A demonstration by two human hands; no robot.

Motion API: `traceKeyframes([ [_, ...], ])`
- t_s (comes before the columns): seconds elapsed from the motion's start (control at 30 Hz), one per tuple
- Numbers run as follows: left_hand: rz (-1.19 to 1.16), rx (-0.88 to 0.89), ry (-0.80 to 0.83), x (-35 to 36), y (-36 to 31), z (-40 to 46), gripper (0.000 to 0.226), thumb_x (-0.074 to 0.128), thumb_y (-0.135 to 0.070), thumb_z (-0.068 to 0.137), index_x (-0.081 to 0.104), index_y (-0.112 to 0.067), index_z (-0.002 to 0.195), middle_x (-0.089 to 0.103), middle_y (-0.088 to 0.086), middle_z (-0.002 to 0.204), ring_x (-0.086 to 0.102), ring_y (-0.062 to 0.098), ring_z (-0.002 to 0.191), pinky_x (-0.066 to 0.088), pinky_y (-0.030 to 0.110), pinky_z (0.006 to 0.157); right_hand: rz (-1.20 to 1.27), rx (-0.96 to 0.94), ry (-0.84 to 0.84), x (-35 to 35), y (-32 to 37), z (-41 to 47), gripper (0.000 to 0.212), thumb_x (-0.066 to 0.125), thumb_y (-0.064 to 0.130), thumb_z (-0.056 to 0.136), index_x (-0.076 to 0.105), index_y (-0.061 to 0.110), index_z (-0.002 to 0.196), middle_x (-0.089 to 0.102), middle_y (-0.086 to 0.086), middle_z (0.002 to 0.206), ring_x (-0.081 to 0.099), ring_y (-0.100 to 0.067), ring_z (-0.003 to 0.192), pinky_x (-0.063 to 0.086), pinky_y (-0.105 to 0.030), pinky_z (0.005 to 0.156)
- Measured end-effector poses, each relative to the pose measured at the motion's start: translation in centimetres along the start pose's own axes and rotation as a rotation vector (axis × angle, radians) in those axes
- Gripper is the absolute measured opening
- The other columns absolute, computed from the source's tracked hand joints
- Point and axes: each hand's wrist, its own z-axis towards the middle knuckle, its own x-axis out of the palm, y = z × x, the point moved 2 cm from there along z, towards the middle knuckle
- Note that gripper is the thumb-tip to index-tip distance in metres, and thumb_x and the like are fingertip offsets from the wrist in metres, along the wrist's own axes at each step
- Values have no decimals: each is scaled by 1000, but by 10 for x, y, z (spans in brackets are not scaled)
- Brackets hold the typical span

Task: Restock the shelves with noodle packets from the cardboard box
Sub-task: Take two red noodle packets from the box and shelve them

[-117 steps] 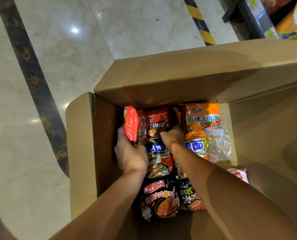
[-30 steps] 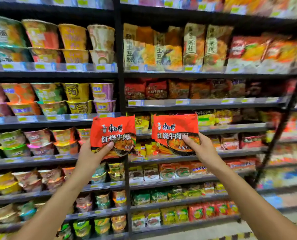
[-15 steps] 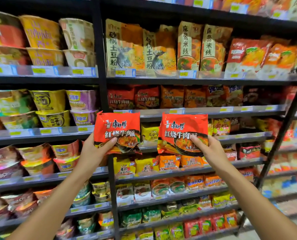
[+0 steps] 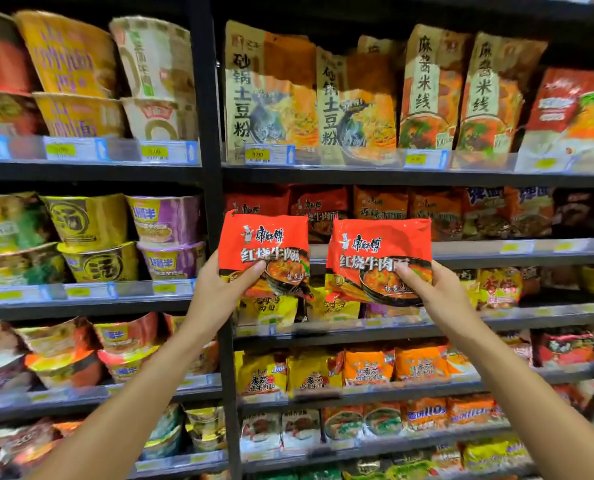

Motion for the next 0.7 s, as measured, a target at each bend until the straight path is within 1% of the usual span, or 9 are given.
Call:
traceKeyframes([
  [0.07,21,41,-35,6,-2,12,40,78,-32,82,62,-32,118,72,-16,105,68,0,99,54,19,81,21,-16,26,-1,-4,16,14,62,39,94,66,36,107,75,17,98,70,2,90,54,-25,82],
  [0.13,43,83,-73,10,-3,23,42,79,-29,82,61,-32,119,72,-14,107,68,1,100,54,20,82,47,-29,39,-1,-8,31,15,62,39,94,66,36,108,75,20,96,70,3,90,51,-23,81],
  [0.2,75,130,-99,16,-4,36,46,81,-27,80,62,-26,122,73,-9,108,68,3,100,54,18,82,78,-43,47,-3,-12,44,16,61,39,94,66,34,108,75,20,94,69,5,89,49,-21,78],
  [0.3,165,200,-142,27,-5,52,48,83,-23,77,63,-17,121,72,-4,107,67,3,97,50,12,80,104,-60,78,-7,-21,63,17,62,41,94,67,33,109,76,17,100,70,0,95,51,-26,84],
  [0.37,200,242,-184,34,-3,60,44,83,-23,77,65,-16,117,71,-2,105,67,5,96,50,14,78,129,-75,100,-9,-25,77,20,62,42,94,68,33,111,75,14,105,70,-4,99,51,-31,89],
  [0.43,207,254,-220,39,2,67,41,83,-22,78,67,-16,115,72,1,104,68,7,96,52,15,74,177,-78,113,-11,-29,87,17,62,40,94,67,33,109,75,15,104,70,-3,98,51,-30,88],
  [0.57,256,278,-314,48,10,84,44,86,-23,75,70,-21,116,67,1,112,66,11,103,55,32,88,211,-81,139,-15,-37,104,18,63,41,94,67,34,110,75,14,106,71,-5,99,51,-32,90],
  [0.63,233,296,-340,53,10,91,49,87,-20,75,69,-16,120,68,3,112,67,11,103,54,30,90,207,-89,157,-15,-40,111,18,63,41,93,67,35,110,75,15,106,70,-4,100,52,-32,91],
  [0.7,226,348,-353,59,7,94,49,86,-15,76,69,-18,122,68,4,113,66,10,105,52,25,90,217,-95,171,-15,-42,118,14,63,39,94,66,36,107,75,18,104,70,-1,97,51,-29,87],
])
